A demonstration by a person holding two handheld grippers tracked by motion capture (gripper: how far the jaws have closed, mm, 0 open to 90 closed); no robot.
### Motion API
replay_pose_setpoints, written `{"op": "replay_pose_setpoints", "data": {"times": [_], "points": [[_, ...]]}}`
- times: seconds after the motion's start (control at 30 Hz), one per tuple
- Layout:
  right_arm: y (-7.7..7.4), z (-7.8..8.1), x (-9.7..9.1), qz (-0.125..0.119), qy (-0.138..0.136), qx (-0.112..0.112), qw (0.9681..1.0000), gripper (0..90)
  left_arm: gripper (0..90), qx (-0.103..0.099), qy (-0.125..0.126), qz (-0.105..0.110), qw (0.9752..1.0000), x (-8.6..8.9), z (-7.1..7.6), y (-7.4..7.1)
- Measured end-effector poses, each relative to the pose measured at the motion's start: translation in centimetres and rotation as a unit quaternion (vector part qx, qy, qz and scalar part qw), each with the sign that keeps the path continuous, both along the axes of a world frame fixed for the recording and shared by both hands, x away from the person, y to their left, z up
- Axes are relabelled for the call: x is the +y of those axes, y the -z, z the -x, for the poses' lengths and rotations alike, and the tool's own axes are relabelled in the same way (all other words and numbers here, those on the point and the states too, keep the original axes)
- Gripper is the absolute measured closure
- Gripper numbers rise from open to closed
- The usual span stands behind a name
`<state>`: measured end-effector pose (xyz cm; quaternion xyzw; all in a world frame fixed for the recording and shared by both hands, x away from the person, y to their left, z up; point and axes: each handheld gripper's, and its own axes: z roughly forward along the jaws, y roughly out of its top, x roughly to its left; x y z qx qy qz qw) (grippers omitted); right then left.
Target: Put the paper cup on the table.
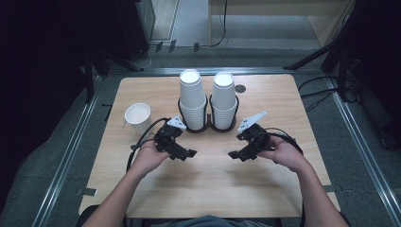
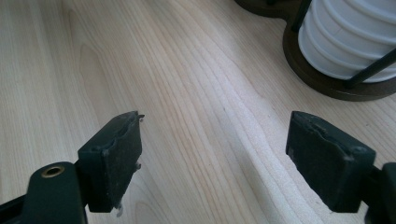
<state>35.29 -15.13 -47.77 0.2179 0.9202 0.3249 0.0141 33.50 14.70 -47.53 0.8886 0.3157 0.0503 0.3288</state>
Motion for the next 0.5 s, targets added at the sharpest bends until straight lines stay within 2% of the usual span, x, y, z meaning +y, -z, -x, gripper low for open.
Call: {"op": "replay_pose_setpoints", "data": {"times": [0.13,0.2,0.33,0.5], "points": [[0.0,0.0,0.1,0.001,-0.001,0.002,1.0000,18.4,0.0,0.002,0.003,0.006,1.0000,-0.7,0.0,0.2],[0.0,0.0,0.2,-0.007,0.008,0.009,0.9999,18.2,0.0,-0.004,0.010,-0.005,0.9999,-1.4,0.1,0.4],[-0.1,0.1,0.3,-0.010,0.002,0.007,0.9999,18.3,0.0,-0.003,0.015,-0.011,0.9998,-2.2,0.1,0.5],[0.0,0.2,0.5,-0.005,-0.003,0.004,1.0000,18.3,0.0,-0.004,0.020,-0.004,0.9998,-2.9,0.1,0.6]]}}
